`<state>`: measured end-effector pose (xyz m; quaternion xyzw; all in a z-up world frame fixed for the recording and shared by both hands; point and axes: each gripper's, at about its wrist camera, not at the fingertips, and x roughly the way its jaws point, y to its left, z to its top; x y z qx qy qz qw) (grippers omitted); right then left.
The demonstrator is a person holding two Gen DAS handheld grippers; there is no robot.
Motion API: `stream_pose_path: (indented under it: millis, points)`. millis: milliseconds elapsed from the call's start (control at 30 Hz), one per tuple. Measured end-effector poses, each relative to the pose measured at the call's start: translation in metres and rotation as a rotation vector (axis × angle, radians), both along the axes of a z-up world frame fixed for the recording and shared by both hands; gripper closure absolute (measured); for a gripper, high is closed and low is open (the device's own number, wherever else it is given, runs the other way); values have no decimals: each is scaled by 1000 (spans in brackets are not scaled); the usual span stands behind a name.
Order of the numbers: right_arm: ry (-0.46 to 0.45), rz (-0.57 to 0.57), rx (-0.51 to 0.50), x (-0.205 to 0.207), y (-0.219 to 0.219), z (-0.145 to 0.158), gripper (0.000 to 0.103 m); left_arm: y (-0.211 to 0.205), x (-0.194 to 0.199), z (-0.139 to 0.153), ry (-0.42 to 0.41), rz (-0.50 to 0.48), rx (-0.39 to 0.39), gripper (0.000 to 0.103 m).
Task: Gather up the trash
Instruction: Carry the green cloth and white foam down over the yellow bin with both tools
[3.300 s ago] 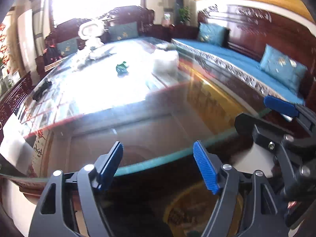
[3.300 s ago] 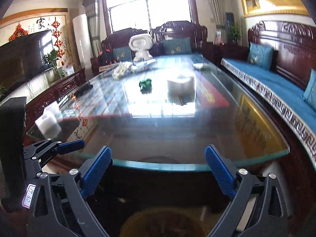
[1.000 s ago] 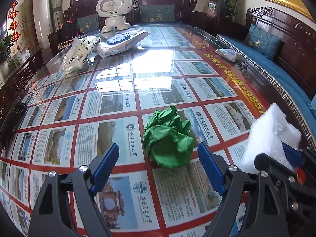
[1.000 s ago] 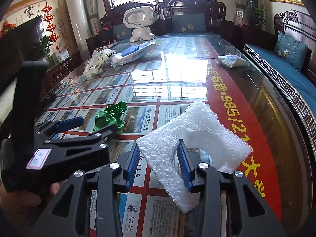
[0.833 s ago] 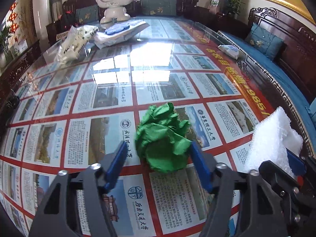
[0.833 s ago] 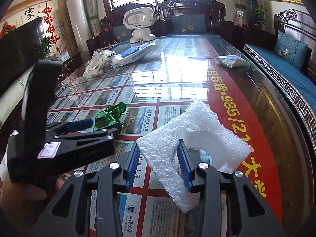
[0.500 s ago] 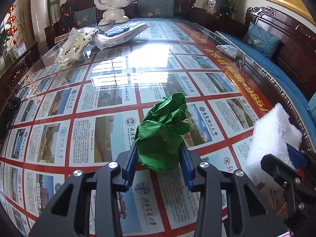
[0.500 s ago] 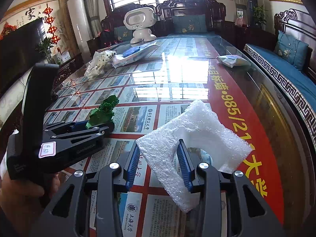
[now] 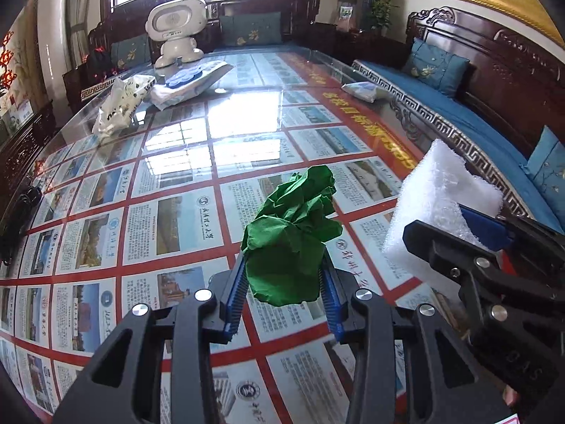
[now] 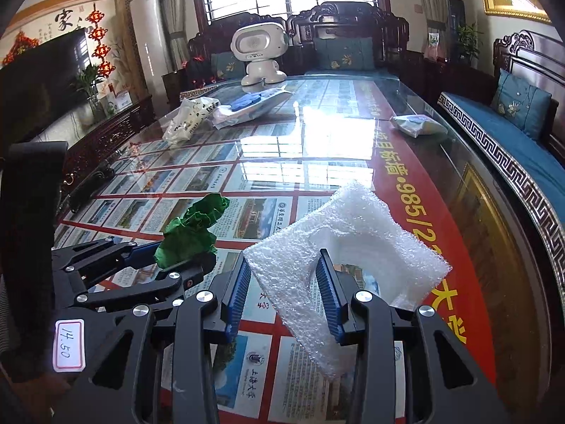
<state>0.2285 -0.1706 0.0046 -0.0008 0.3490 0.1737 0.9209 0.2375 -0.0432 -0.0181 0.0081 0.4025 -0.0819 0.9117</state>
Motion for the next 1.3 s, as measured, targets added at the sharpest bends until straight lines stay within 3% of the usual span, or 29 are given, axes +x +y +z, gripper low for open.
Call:
stream_pose_path:
  millis: [200,700,1000,1300]
  points:
    - [-25,28,17,-44,-6,17,66,1,-39,18,-39,-32,11,64]
    - [-85,87,50,-232,-25,31,66,-13,-229,47,-147,-144,27,64]
    - [-70,94,58,-333,-33,10,66,-19,-324,22,-126,-222,15,64]
    - [32,63,37,-390,-33,-46,66,-21,-390,-39,-39,-295,14,64]
